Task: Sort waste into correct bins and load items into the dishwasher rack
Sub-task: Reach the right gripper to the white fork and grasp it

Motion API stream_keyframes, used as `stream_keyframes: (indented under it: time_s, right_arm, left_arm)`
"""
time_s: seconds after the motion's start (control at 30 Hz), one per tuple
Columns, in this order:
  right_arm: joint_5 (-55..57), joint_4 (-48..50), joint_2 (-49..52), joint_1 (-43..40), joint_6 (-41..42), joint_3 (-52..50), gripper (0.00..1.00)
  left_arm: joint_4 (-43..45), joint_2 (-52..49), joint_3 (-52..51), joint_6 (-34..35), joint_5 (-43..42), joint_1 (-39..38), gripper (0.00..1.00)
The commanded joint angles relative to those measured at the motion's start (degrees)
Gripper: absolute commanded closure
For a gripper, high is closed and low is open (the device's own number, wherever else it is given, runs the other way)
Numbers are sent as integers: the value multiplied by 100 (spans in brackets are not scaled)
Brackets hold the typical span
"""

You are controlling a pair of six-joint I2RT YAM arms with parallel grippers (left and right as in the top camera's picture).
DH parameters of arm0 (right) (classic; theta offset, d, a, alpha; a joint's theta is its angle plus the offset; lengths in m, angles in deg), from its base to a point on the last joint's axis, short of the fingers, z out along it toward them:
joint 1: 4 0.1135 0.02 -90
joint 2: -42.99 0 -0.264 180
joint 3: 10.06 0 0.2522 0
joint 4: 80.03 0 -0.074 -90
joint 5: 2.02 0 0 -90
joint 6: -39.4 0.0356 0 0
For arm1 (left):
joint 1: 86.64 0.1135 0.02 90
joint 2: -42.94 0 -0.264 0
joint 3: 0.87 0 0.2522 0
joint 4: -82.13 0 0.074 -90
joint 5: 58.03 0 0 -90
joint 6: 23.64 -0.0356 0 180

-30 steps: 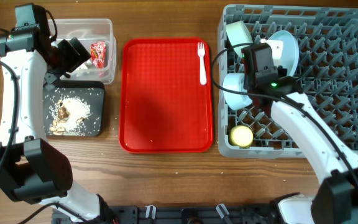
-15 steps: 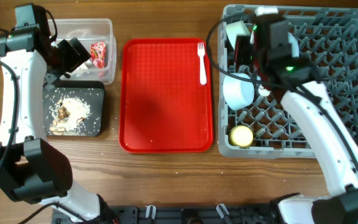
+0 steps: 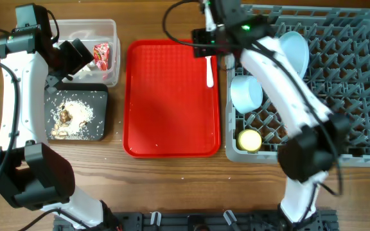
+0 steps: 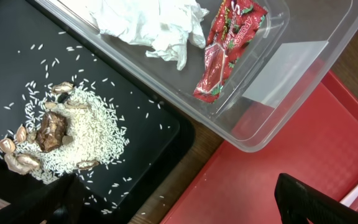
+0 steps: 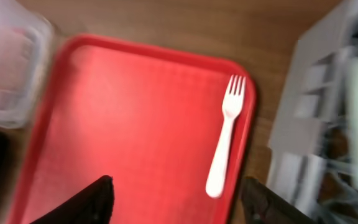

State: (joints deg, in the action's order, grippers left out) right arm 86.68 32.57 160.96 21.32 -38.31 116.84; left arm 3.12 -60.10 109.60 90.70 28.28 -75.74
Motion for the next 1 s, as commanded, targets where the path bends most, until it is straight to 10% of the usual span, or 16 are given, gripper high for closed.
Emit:
stream_keyframes:
  time_s: [0.0,0.97]
  right_arm:
    - [-7,-39,802,0,125,352,36]
    - [737,348,2232,107,634,343,40]
  left_arm:
    - [13,94,79,55,57,-2,0]
    - [13,94,79,55,57,-2,0]
